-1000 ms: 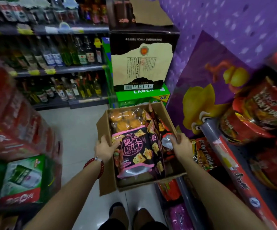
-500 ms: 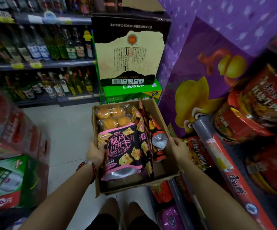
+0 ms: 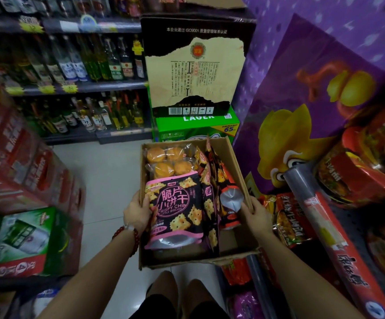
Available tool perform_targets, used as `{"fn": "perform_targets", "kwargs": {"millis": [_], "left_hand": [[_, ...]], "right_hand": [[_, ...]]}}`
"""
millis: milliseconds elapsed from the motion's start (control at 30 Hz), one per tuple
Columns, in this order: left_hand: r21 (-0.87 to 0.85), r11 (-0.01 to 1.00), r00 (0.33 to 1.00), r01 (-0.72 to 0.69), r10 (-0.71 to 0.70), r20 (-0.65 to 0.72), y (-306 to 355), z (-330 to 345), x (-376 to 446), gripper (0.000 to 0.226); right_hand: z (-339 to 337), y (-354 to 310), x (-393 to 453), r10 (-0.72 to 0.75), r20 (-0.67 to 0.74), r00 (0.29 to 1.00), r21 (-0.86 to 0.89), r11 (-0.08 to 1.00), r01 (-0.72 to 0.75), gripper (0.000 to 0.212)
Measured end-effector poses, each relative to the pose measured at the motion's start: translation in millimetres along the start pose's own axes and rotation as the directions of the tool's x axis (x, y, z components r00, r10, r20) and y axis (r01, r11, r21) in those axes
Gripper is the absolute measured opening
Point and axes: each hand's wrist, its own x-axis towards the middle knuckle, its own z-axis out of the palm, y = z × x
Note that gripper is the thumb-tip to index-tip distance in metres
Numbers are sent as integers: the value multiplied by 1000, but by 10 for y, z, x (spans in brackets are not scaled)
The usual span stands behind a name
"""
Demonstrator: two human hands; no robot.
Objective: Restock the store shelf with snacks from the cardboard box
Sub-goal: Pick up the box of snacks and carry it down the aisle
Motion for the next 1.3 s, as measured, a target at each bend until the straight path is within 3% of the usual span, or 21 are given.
{"fn": "perform_targets", "kwargs": {"millis": [133,667,1000,1300], "left_hand": [[-59,998,1000,2,-2,1,-29,15,32,40],[-132,990,999,-39,38,-5,153,-700,-97,33],[-180,981,989,-74,96,115,202,-1312,29,22],[-64,974,927,-216,225,300,69,-1772,286,21]], "right_hand": [[15,-59,44,-6,-26,1000,-118,993,3,17],[-139,-766,-378,13,-91,996,-96,995,-22,13],[-115,-1413,-900,52,-219,974,-149,985,-86,11],[235,-1604,-1899,205,-414,887,-4,974,-226,9]]}}
